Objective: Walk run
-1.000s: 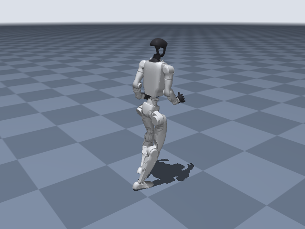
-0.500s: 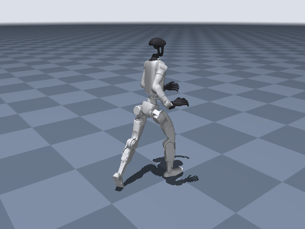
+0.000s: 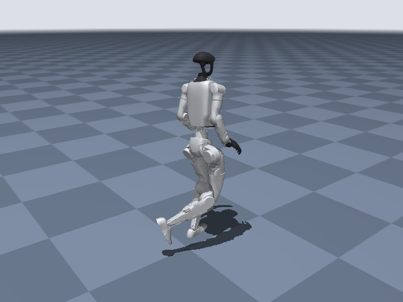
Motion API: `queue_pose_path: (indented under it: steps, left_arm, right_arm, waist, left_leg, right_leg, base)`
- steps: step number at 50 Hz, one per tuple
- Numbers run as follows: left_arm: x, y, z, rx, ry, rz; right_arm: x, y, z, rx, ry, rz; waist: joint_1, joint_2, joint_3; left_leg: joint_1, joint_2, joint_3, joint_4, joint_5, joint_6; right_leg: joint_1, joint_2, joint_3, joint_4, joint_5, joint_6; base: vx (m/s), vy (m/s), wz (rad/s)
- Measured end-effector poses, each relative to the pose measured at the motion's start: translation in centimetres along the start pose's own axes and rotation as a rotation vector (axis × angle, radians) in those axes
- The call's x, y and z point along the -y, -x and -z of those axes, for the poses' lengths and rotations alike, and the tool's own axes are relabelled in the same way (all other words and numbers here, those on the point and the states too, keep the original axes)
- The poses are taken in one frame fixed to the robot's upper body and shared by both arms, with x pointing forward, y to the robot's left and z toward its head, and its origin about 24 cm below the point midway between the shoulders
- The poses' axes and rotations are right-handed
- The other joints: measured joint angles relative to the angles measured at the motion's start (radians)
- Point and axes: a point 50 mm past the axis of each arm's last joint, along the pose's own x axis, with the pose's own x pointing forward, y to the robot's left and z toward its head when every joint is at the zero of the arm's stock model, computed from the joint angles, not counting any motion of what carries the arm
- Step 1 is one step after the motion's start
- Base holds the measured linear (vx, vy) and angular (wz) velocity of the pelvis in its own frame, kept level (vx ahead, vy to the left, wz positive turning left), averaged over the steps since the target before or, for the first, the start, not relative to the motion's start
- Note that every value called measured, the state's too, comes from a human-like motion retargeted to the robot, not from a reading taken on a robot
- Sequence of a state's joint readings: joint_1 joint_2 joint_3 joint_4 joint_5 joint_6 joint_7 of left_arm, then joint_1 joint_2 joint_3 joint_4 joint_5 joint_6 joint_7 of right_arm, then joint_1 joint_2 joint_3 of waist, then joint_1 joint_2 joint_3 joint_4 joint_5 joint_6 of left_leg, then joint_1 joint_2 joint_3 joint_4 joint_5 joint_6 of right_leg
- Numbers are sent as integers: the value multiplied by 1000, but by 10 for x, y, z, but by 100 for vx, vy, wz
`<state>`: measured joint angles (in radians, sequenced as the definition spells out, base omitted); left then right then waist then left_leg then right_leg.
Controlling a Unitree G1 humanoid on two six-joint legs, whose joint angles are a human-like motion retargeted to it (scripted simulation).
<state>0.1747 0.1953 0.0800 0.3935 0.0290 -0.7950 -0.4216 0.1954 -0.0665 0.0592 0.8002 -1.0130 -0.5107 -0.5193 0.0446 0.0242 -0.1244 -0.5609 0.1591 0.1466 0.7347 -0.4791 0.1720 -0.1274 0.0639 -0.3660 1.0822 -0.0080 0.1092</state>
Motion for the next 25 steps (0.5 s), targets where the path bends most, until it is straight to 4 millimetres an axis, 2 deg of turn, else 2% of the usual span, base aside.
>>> queue_pose_path:
  steps: [2, 3, 5, 7, 8, 9, 10, 12, 13, 15, 17, 18, 20, 22, 23, 25]
  left_arm:
    - [17, -30, -15, 109, 84, -31]
    - [15, -43, -27, 177, 80, -43]
    - [17, -57, -47, 275, 40, 1]
    - [25, -63, -59, 305, -14, 72]
    - [26, -64, -62, 306, -47, 108]
    - [24, -62, -64, 300, -71, 130]
    - [22, -60, -66, 292, -91, 145]
    - [14, -52, -63, 256, -100, 126]
    - [12, -47, -60, 234, -92, 105]
    - [14, -34, -39, 128, -31, 69]
    - [20, -4, -4, -44, 43, 47]
    - [28, 9, 6, -100, 85, 60]
    - [47, 26, 23, -177, 219, 71]
    - [51, 33, 30, -187, 351, 101]
    - [49, 34, 29, -176, 376, 114]
    - [36, 43, 25, -174, 325, 122]
  right_arm:
    - [-24, 34, 26, -146, -40, -211]
    - [-23, 45, 32, -167, -94, -215]
    - [-2, 61, 48, -229, -180, -46]
    - [27, 73, 60, -223, -203, 182]
    - [41, 78, 64, -216, -191, 283]
    - [51, 82, 67, -209, -166, 357]
    - [58, 85, 69, -202, -136, 418]
    - [62, 74, 62, -142, -89, 455]
    - [60, 63, 55, -103, -88, 452]
    - [52, 30, 28, 16, -156, 420]
    - [46, -3, 3, 103, -208, 361]
    - [44, -12, -1, 97, -228, 341]
    - [33, -32, -28, 149, -320, 234]
    - [36, -45, -53, 237, -378, 97]
    - [38, -47, -67, 306, -371, 34]
    - [47, -46, -87, 449, -294, -33]
  waist:
    - [-170, -16, -77]
    - [-238, -21, -94]
    - [-323, -13, -96]
    - [-401, 4, -92]
    - [-439, 9, -88]
    - [-474, 5, -84]
    - [-507, -5, -80]
    - [-523, -44, -66]
    - [-515, -68, -65]
    - [-483, -133, -53]
    - [-393, -146, -60]
    - [-351, -157, -48]
    - [-228, -173, -57]
    - [-127, -122, -43]
    - [-75, -108, -35]
    - [44, -110, -19]
  left_leg:
    - [104, -85, 31, -97, -11, -21]
    - [181, -131, 55, -189, 30, -28]
    - [367, -202, 66, -374, 222, -75]
    - [497, -203, 54, -462, 505, -171]
    - [544, -203, 46, -487, 669, -215]
    - [590, -200, 66, -502, 772, -235]
    - [636, -196, 99, -512, 844, -244]
    - [695, -250, 93, -459, 900, -253]
    - [710, -275, 114, -428, 874, -260]
    - [710, -304, 216, -246, 794, -222]
    - [609, -275, 354, 6, 669, -120]
    - [532, -272, 307, 120, 617, -110]
    - [349, -228, 334, 249, 491, -90]
    - [159, -144, 295, 252, 373, -73]
    - [90, -120, 289, 194, 336, -65]
    - [-11, -88, 304, 9, 296, -56]
  right_leg:
    - [-297, -83, 68, 200, -127, 47]
    - [-396, -138, 81, 211, -171, 26]
    - [-490, -246, 13, 89, -213, -51]
    - [-526, -331, -102, -145, -235, -103]
    - [-531, -327, -124, -302, -234, -91]
    - [-532, -314, -97, -435, -237, -70]
    - [-530, -298, -47, -556, -242, -45]
    - [-517, -289, 61, -725, -244, -7]
    - [-518, -290, 107, -752, -243, -19]
    - [-486, -305, 184, -705, -91, -134]
    - [-475, -321, 241, -432, -355, -135]
    - [-411, -348, 225, -398, -409, -118]
    - [-297, -353, 227, -433, -474, -77]
    - [-144, -259, 160, -589, -408, -43]
    - [-61, -208, 150, -685, -339, -17]
    - [88, -174, 91, -817, -145, 43]
  base:
    - [220, -12, 58]
    - [172, -9, 35]
    - [191, -16, 45]
    - [209, -29, 84]
    - [181, -31, 100]
    - [177, -34, 109]
    - [187, -38, 61]
    - [181, -35, -35]
    - [142, -16, -89]
    - [114, 7, -106]
    - [284, -5, -74]
    - [334, 0, -3]
    - [256, 9, -22]
    - [220, 19, -23]
    - [218, 9, -58]
    - [146, -9, -112]
